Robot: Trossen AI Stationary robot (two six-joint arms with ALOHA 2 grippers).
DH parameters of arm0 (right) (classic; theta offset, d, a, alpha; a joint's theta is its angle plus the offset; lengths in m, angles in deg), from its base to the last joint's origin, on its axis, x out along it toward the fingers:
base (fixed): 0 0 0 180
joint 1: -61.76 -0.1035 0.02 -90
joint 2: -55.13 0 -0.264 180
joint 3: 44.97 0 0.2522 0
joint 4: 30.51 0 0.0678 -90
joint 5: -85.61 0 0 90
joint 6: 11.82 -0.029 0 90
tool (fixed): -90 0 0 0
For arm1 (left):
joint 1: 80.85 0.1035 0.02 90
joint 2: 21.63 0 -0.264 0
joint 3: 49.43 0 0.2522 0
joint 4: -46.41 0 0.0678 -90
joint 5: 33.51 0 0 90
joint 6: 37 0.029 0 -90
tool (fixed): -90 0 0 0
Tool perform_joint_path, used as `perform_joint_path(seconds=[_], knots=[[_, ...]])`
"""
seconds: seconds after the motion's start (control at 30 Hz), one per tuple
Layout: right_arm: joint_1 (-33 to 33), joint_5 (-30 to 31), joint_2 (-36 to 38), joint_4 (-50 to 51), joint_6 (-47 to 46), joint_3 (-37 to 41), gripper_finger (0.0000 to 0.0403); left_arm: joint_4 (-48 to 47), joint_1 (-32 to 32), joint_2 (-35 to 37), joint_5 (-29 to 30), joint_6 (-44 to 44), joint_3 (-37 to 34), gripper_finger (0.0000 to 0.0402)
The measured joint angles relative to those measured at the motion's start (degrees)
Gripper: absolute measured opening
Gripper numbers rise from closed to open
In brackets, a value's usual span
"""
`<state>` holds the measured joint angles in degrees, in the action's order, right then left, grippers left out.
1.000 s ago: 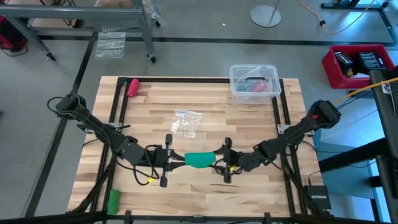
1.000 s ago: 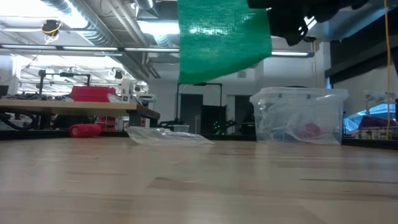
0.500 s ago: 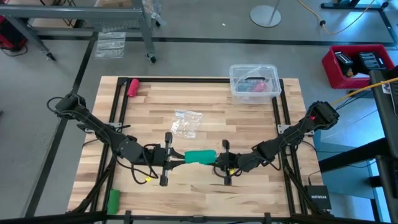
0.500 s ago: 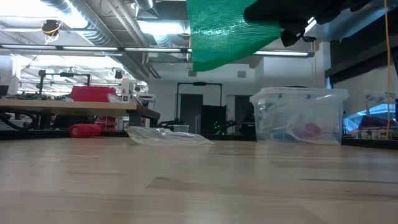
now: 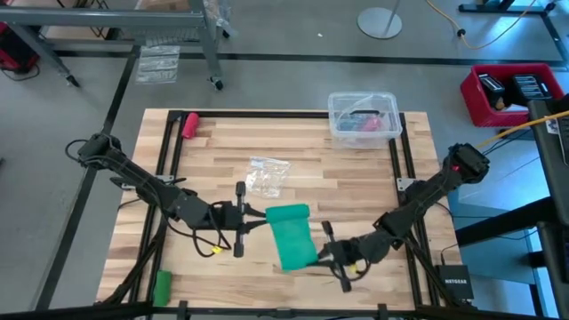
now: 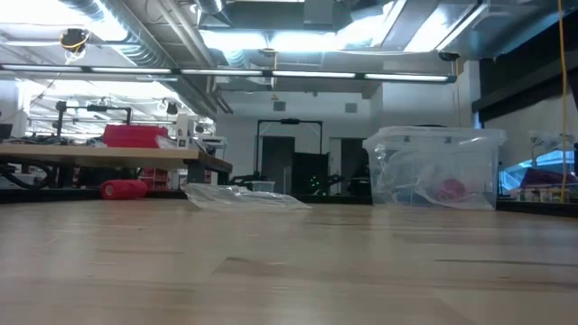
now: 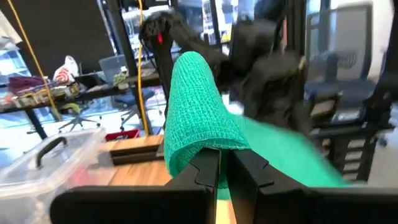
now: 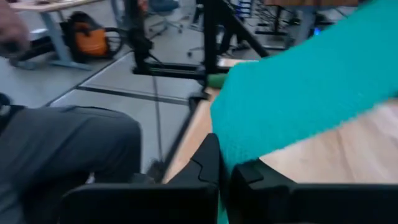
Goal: Roll bandage
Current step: Roll the green bandage
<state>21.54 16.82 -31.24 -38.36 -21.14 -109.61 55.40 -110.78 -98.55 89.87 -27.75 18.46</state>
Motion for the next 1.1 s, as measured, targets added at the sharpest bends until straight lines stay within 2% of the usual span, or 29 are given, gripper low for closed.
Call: perform_joint_path(seconds=[0.33, 0.47, 0.73, 1.0, 1.1], knots=[[-3.4, -0.2, 0.0, 8.6, 2.5, -10.9, 0.0003, -7.8, 1.1, 0.0, 4.1, 0.1, 0.0, 0.0013], [-4.4, 0.3, 0.0, 10.0, 4.1, -13.7, 0.0002, -10.5, 1.6, 0.0, 6.1, -0.1, 0.0, 0.0013], [-4.3, 0.4, 0.0, 11.0, 7.3, -19.4, 0.0002, -15.5, 2.3, -1.3, 6.3, -3.8, 0.0, 0.0013], [-2.0, 12.3, 0.0, 19.0, 15.3, -29.5, 0.0002, -16.0, 0.8, -3.5, 5.9, -5.4, 0.0, 0.0013], [0.6, 13.8, 0.0, 20.4, 15.9, -32.5, 0.0002, -15.3, -0.1, -4.0, 5.9, -6.0, 0.0, 0.0013]])
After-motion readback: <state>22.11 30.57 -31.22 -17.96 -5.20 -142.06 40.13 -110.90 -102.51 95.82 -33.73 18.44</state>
